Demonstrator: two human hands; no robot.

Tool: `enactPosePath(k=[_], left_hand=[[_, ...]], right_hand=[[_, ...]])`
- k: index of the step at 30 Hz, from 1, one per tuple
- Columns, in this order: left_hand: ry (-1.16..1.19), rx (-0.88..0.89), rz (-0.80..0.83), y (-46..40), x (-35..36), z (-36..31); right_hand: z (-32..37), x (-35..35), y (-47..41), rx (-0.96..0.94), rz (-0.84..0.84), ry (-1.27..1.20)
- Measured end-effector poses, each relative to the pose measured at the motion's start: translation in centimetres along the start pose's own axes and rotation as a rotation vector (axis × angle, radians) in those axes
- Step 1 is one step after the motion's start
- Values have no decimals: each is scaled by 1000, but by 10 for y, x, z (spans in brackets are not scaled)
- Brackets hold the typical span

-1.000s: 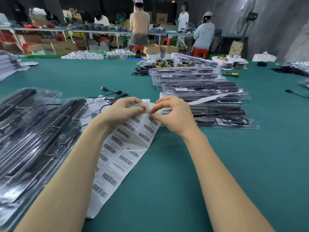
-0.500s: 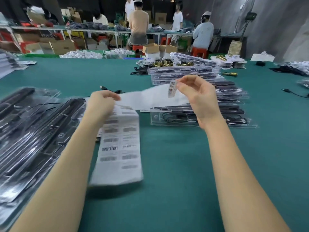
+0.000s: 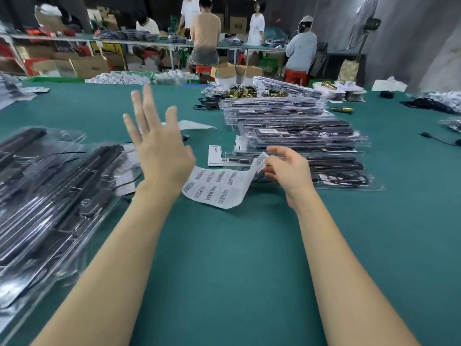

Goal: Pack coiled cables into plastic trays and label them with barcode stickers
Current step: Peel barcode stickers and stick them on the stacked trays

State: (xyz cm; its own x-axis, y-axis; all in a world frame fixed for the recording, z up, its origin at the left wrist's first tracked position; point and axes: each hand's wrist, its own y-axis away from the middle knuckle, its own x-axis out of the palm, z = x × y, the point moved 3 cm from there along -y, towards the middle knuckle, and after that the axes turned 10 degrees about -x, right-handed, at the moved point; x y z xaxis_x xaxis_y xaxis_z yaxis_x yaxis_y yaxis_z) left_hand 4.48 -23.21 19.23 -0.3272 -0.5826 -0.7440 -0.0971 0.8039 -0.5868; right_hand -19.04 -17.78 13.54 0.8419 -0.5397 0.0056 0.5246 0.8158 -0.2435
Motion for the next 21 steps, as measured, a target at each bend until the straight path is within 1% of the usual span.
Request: enactPosePath(k=[1, 2, 3, 4, 5, 6, 7, 8, 10, 11, 13, 17, 21], left_hand=[[92, 101, -5, 4, 1, -12], [234, 189, 77, 9, 3, -24], [378, 236, 245, 15, 9, -34], [465, 243, 434, 24, 17, -41], [464, 228, 575, 31, 26, -45], [405, 204, 647, 37, 34, -45], [335, 169, 663, 39, 42, -41], [285, 122, 646, 39, 46, -36], [241, 41, 603, 33, 50, -26], [219, 28, 600, 30, 50, -22], [132, 42, 635, 26, 49, -17], [-21, 109, 704, 21, 50, -4], [20, 108, 771, 17, 52, 5]], right_hand=[[-1, 0, 0, 23, 1, -19], [-2, 1, -1, 46, 1, -40], [-3, 1, -1, 66, -3, -62], [-4, 0, -1, 84, -15, -80], [-5, -1, -1, 97, -32, -94], [-5, -2, -2, 107, -51, -104], [-6, -3, -2, 115, -64, -104], [-6, -3, -2, 119, -66, -88], [-7, -1, -1, 97, -44, 8], [-7, 0, -2, 70, -33, 74], [-7, -1, -2, 15, -34, 173], [-6, -6, -2, -56, -40, 251], [-5, -4, -1, -102, -10, 262]])
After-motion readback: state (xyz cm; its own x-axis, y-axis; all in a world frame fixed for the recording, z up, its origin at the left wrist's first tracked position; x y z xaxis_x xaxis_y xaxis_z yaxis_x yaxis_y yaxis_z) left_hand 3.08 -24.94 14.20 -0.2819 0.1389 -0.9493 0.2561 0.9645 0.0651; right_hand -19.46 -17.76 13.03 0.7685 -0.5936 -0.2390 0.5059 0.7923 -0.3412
